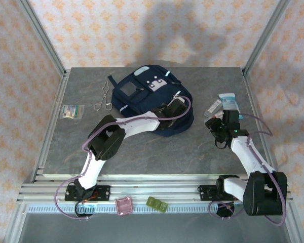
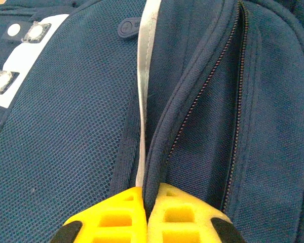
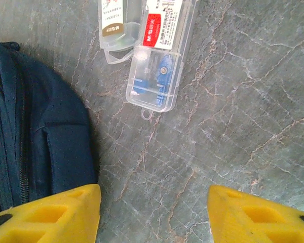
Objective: Pack the student bag
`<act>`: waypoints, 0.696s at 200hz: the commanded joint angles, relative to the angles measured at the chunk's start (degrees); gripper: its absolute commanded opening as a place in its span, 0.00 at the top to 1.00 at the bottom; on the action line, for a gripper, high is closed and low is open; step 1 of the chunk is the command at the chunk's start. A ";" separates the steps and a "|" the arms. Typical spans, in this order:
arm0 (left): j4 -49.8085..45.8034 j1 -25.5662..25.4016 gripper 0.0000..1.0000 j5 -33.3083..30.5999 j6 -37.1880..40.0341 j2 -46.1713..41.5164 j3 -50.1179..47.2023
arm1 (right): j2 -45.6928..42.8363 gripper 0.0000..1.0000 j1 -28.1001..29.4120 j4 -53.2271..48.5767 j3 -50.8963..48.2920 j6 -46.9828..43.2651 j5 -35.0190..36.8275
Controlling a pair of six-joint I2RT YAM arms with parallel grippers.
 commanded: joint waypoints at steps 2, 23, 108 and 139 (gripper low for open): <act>-3.01 0.94 1.00 -4.25 1.66 -2.79 3.65 | 0.58 0.34 -0.35 -2.40 1.49 -1.08 5.27; -4.44 1.64 1.00 -3.57 2.45 -5.18 5.26 | 3.64 0.27 -0.35 -3.74 4.51 -1.65 7.87; -7.34 3.69 1.00 0.35 2.10 -7.50 10.69 | 25.12 0.19 -0.34 -2.53 16.92 -1.36 7.43; -7.45 3.76 1.00 0.77 2.19 -7.24 11.46 | 30.83 0.19 1.19 -2.25 20.78 -0.67 8.65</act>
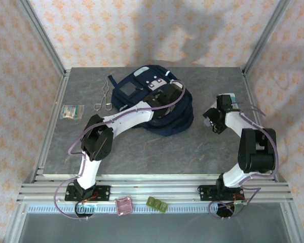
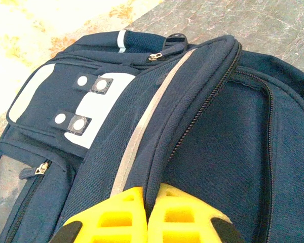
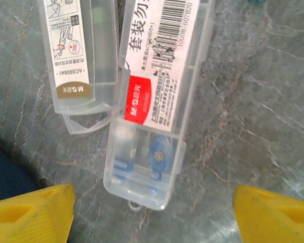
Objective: Pack the student bag
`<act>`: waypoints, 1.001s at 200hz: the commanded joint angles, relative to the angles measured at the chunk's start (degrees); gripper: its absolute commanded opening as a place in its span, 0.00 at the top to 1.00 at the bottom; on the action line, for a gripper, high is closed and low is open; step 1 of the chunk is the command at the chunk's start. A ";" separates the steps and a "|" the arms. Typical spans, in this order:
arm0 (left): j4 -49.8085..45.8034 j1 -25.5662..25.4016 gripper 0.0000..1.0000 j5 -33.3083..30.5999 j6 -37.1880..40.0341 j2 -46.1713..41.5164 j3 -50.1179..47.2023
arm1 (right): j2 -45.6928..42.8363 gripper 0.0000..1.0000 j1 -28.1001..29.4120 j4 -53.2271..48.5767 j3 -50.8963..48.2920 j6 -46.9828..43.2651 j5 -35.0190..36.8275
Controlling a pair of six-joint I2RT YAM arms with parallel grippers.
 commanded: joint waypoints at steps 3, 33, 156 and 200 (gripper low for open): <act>0.16 0.53 1.00 -1.12 0.83 -2.36 3.12 | 3.57 0.19 1.14 -0.28 3.60 0.70 3.64; 0.26 0.61 1.00 -0.92 0.50 -2.44 2.68 | 9.15 0.22 1.81 -2.35 6.84 1.74 5.88; 1.13 1.68 1.00 0.75 0.47 -4.06 3.51 | -3.73 0.72 1.80 -3.59 -4.96 -0.02 5.71; 0.51 2.19 1.00 1.31 0.47 -4.63 5.45 | -13.99 0.73 4.80 -5.86 -3.79 -2.73 2.08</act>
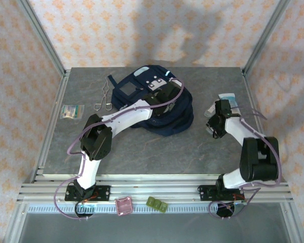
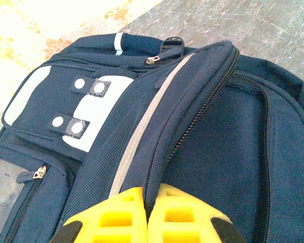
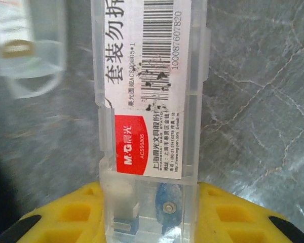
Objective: Pack the student bag
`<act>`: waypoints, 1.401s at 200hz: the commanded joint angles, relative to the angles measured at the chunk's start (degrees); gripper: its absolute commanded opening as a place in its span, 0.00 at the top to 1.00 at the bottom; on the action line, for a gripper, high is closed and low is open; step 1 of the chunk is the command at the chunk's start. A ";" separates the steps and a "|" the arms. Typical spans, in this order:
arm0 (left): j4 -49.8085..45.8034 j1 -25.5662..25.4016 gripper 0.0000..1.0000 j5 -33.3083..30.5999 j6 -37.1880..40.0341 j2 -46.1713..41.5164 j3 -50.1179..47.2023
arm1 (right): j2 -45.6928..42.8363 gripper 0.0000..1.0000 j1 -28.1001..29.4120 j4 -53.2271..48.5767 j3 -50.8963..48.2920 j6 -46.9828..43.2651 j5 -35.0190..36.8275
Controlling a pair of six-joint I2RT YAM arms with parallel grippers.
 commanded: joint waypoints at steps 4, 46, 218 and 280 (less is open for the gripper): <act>1.45 1.19 1.00 -1.18 0.34 -4.56 4.03 | -5.50 0.73 3.06 -1.91 2.29 -2.75 -1.98; 1.00 1.67 1.00 -1.23 -0.24 -4.78 5.01 | -5.74 0.73 12.82 0.54 8.77 -9.30 -8.98; -0.20 1.85 1.00 1.60 -3.03 -6.38 5.79 | 15.65 0.41 19.51 21.07 20.86 -4.99 -27.00; -0.06 1.85 1.00 2.59 -4.02 -6.56 4.96 | 18.74 0.47 19.62 27.49 19.60 -1.44 -27.89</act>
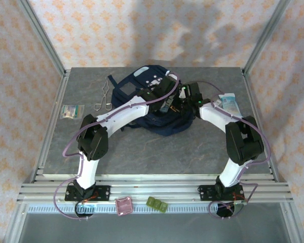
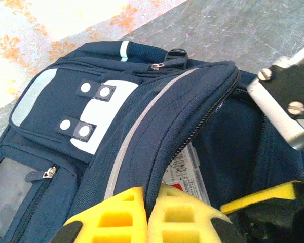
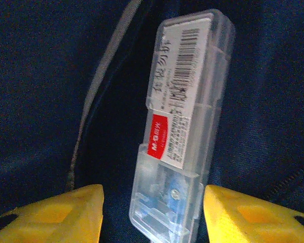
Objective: Pack the student bag
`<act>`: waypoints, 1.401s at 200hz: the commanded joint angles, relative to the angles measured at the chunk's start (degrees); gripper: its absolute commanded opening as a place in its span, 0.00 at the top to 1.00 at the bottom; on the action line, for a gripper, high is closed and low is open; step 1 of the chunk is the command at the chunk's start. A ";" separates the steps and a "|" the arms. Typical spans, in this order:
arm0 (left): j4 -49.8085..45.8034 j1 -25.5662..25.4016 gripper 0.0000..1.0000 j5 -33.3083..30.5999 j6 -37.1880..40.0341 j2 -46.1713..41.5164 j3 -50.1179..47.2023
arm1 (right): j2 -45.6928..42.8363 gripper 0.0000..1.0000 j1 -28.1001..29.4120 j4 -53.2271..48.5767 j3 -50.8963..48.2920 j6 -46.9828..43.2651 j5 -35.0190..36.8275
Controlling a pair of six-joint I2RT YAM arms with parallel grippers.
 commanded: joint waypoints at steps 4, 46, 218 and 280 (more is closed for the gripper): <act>3.17 0.36 1.00 -0.54 -1.22 -4.91 2.48 | 2.37 0.47 -0.09 5.24 0.76 2.60 -1.67; 3.35 0.36 1.00 0.11 -2.05 -5.09 2.18 | 5.46 0.53 0.89 12.04 0.69 5.93 -5.87; 5.32 0.57 1.00 -0.48 -2.04 -5.27 -2.09 | -27.86 0.30 -9.00 -14.36 -16.00 -3.31 22.53; 4.93 0.54 1.00 -0.40 -2.97 -5.27 -2.62 | -15.89 0.25 -18.24 -22.82 -9.51 1.05 31.61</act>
